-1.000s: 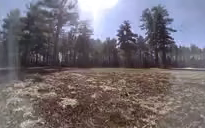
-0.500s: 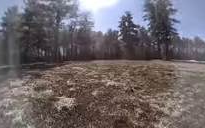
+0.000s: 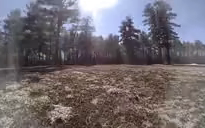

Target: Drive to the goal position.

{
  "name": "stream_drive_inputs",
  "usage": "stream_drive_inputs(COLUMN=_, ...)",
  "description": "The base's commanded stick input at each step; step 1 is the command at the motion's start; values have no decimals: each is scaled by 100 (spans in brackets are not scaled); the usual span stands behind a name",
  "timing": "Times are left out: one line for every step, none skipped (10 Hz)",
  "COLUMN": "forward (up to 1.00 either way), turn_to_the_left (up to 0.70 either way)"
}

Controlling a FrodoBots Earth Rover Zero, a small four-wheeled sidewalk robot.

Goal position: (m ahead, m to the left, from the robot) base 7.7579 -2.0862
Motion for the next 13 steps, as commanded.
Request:
stream_drive_inputs(forward=50, turn_to_the_left=0)
stream_drive_inputs(forward=50, turn_to_the_left=0)
stream_drive_inputs(forward=50, turn_to_the_left=0)
stream_drive_inputs(forward=50, turn_to_the_left=0)
stream_drive_inputs(forward=50, turn_to_the_left=0)
stream_drive_inputs(forward=50, turn_to_the_left=0)
stream_drive_inputs(forward=50, turn_to_the_left=0)
stream_drive_inputs(forward=50, turn_to_the_left=0)
stream_drive_inputs(forward=50, turn_to_the_left=0)
stream_drive_inputs(forward=50, turn_to_the_left=0)
stream_drive_inputs(forward=50, turn_to_the_left=0)
stream_drive_inputs(forward=50, turn_to_the_left=0)
stream_drive_inputs(forward=50, turn_to_the_left=0)
